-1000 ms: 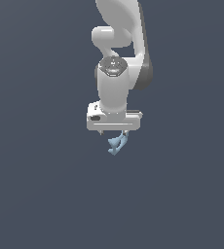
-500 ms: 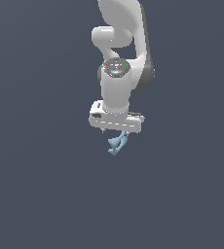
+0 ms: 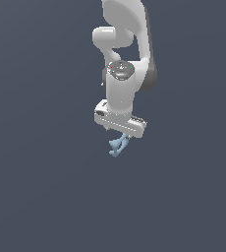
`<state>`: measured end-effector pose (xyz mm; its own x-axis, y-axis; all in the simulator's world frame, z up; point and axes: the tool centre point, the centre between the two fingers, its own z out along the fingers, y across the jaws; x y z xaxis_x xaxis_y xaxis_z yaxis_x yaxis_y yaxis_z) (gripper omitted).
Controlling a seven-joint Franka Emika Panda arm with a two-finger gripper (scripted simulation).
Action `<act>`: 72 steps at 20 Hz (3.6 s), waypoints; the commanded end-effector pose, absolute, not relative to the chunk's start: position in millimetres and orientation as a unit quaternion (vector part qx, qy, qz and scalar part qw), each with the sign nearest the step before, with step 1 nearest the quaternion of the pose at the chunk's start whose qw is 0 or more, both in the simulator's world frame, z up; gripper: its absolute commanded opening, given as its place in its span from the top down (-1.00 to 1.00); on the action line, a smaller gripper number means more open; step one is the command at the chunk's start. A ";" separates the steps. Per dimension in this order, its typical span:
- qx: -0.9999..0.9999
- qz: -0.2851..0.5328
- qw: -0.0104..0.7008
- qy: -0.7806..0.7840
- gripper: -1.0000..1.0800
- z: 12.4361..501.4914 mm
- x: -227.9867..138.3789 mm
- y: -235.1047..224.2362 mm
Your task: Pick up the object and move it to a goal position.
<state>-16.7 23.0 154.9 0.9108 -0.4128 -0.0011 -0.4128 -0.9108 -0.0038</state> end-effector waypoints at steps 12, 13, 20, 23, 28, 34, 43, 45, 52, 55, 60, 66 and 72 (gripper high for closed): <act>-0.945 0.000 0.000 0.326 -0.92 146.8 -25.9 31.3; -0.944 0.000 0.000 0.330 -0.92 146.5 -26.3 31.6; -0.941 0.000 0.000 0.339 -0.92 145.9 -27.0 32.4; -0.941 0.000 0.000 0.339 -0.92 142.9 -27.1 32.5; -0.941 0.000 0.000 0.340 -0.92 124.5 -27.9 32.5; -0.940 0.000 0.000 0.341 -0.92 99.8 -28.3 32.2; -0.940 0.000 0.000 0.341 1.00 95.7 -27.4 32.5; -0.940 0.000 0.000 0.341 1.00 95.7 -27.4 32.5; -0.940 0.000 0.000 0.341 1.00 98.2 -27.8 31.4; -0.940 0.000 0.000 0.341 1.00 105.5 -28.6 28.0; -0.940 0.000 0.000 0.341 1.00 129.0 -31.3 16.9; -0.940 0.000 0.000 0.341 1.00 176.3 -36.5 -5.1; -0.940 0.000 0.001 0.341 1.00 240.1 -43.2 -34.6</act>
